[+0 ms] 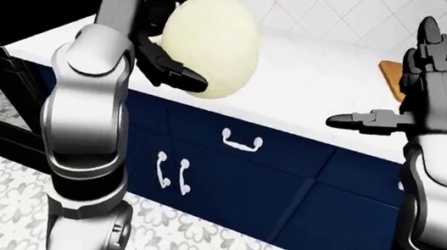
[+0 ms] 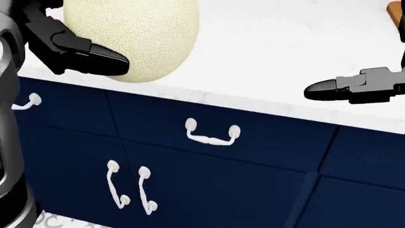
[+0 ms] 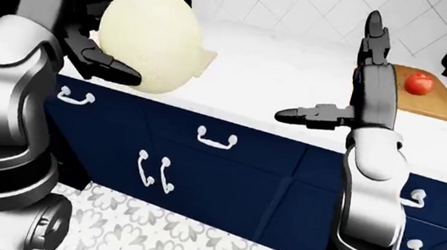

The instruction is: Place the cantaloupe and the tomato on separate cutting boards.

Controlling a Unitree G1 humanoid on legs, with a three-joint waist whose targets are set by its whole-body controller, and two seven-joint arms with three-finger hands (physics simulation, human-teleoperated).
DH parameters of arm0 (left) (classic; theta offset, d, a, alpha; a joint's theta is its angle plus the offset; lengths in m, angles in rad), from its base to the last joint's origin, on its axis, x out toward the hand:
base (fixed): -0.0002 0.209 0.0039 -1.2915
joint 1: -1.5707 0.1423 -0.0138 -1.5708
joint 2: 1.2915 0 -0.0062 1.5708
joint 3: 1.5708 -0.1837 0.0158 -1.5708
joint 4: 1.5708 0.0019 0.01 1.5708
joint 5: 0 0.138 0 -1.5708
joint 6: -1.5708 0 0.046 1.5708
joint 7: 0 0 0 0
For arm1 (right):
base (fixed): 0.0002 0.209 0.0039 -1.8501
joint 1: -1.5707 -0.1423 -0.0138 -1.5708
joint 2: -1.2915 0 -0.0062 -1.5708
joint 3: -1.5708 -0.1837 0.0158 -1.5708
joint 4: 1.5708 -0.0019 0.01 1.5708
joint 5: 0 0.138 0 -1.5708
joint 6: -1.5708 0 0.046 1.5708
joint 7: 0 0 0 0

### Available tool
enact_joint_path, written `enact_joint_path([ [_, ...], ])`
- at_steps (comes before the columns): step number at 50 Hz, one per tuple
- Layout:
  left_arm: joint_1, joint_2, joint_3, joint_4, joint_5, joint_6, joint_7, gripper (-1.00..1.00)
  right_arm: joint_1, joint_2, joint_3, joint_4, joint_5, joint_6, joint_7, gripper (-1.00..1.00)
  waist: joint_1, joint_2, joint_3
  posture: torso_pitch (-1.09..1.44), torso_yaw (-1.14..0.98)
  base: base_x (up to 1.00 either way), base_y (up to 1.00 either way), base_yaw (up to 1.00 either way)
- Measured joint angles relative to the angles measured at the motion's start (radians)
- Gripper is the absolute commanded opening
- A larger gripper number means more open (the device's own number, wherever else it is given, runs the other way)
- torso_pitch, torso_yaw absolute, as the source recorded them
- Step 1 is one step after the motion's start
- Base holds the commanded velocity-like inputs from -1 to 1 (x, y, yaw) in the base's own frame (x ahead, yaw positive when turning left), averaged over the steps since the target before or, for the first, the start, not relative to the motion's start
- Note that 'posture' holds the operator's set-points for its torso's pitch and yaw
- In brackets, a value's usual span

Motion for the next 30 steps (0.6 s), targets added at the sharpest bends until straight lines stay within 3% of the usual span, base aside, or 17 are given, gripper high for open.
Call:
enact_joint_path([
  [4,-0.015,-0.001,-0.01,-0.027,-0.007,-0.008,-0.002,-1.0,-0.003,-0.007,-0.026,-0.025,0.001,0.006,-0.008,1.0,-0.002,-0.042,0.017,0.0,0.0,0.02,0.0,0.0],
  [7,-0.02,-0.003,-0.011,-0.021,-0.008,-0.016,-0.001,-1.0,-0.006,-0.013,-0.026,-0.024,-0.002,-0.014,-0.015,1.0,0.009,-0.097,0.022,0.0,0.0,0.0,0.01,0.0],
  [8,-0.017,-0.007,-0.012,-0.017,-0.008,-0.017,0.0,-1.0,-0.004,-0.016,-0.025,-0.02,-0.003,-0.019,-0.016,1.0,0.01,-0.103,0.022,0.0,0.0,0.0,0.19,0.0],
  [9,-0.003,-0.014,-0.017,-0.01,-0.009,-0.014,-0.001,-1.0,0.006,-0.015,-0.025,-0.014,-0.005,-0.02,-0.016,1.0,-0.002,-0.089,0.024,0.0,0.0,0.0,0.3,0.0],
  [12,0.012,-0.02,-0.039,0.023,-0.02,0.012,-0.011,-1.0,0.027,-0.008,-0.029,0.014,-0.007,-0.003,-0.013,1.0,-0.018,-0.096,0.004,0.0,0.0,0.0,0.3,0.0],
  [14,0.001,-0.019,-0.038,0.015,-0.024,0.014,-0.014,-1.0,0.021,-0.01,-0.033,0.016,-0.008,0.003,-0.014,1.0,-0.022,-0.084,-0.01,0.0,0.0,0.0,0.3,0.0],
  [19,-0.03,-0.017,-0.029,-0.023,-0.018,-0.017,-0.007,-1.0,0.01,-0.015,-0.041,-0.009,-0.008,-0.017,-0.02,1.0,-0.028,-0.02,-0.014,0.0,0.0,0.0,0.31,0.0],
  [22,-0.029,-0.013,-0.029,-0.018,-0.017,-0.024,-0.007,-1.0,0.003,-0.015,-0.039,-0.014,-0.006,-0.016,-0.02,1.0,-0.028,0.036,-0.026,0.0,0.0,0.0,0.31,0.0],
  [26,-0.002,-0.011,-0.013,0.007,-0.006,-0.004,-0.001,-1.0,0.021,-0.002,-0.014,0.003,0.006,-0.024,-0.012,1.0,-0.019,0.008,-0.009,0.0,0.0,0.0,0.31,0.0],
  [30,-0.013,-0.014,-0.02,0.004,-0.006,-0.007,0.0,-1.0,0.019,-0.006,-0.031,0.005,0.009,-0.02,-0.016,1.0,-0.023,-0.024,0.005,0.0,0.0,0.0,0.05,0.0],
])
